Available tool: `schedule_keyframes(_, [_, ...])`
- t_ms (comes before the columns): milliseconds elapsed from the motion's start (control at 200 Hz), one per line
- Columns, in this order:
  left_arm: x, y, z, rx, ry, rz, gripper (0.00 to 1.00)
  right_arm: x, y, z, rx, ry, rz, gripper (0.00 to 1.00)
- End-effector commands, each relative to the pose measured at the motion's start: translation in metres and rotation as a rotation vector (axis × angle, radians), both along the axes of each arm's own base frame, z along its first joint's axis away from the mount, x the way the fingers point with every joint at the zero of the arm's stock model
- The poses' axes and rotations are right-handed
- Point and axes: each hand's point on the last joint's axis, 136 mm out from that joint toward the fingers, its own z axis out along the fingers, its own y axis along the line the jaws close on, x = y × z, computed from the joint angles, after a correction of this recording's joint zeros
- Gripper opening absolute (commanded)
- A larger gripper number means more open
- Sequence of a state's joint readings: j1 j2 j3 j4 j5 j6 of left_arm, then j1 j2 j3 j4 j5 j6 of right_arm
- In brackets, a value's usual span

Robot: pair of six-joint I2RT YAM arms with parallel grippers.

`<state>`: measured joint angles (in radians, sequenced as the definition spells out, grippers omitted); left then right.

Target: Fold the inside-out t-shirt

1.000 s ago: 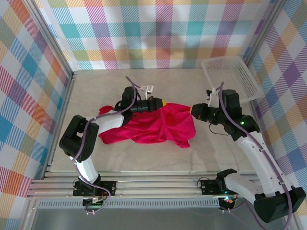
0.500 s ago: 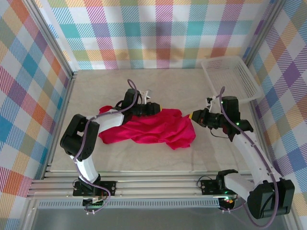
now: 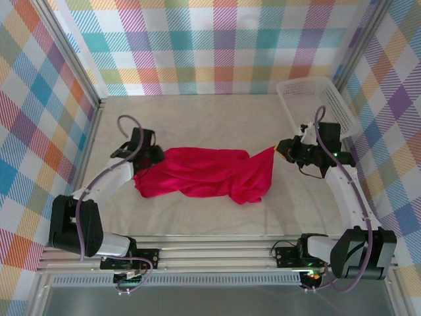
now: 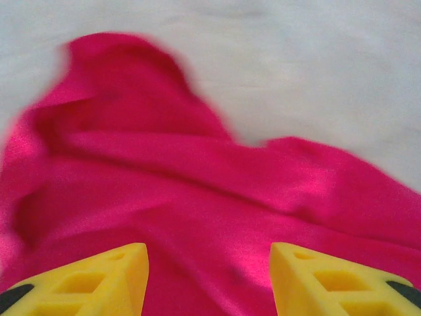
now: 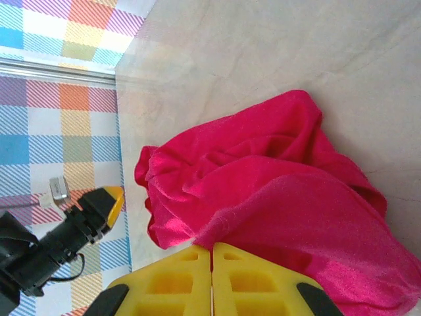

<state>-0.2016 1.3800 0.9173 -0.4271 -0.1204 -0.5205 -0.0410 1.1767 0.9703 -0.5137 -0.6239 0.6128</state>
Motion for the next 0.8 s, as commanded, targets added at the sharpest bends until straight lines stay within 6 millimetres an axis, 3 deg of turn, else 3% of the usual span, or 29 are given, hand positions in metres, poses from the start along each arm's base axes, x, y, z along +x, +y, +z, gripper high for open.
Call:
schedule_keyframes(0, [-0.043,0.036,-0.031,0.015,0.153,0.139,0.49,0.005,-0.016,-0.003,-0.056,0.021,-0.048,0.00])
schedule_keyframes(250, [-0.074,0.063,-0.052,0.041,0.227,0.232,0.49,0.016,-0.021,0.005,-0.044,-0.004,-0.063,0.00])
schedule_keyframes(505, [-0.063,0.065,-0.082,0.051,0.250,0.248,0.48,0.021,-0.018,0.010,-0.019,-0.010,-0.052,0.00])
schedule_keyframes(590, [-0.051,0.065,-0.087,0.052,0.248,0.244,0.39,0.021,-0.017,0.010,-0.018,-0.011,-0.047,0.00])
schedule_keyframes(695, [-0.035,0.069,-0.083,0.054,0.239,0.252,0.01,0.019,-0.018,0.010,-0.025,-0.011,-0.046,0.00])
schedule_keyframes(795, [-0.021,0.071,-0.058,0.054,0.205,0.249,0.00,0.019,-0.024,0.015,-0.032,-0.017,-0.057,0.00])
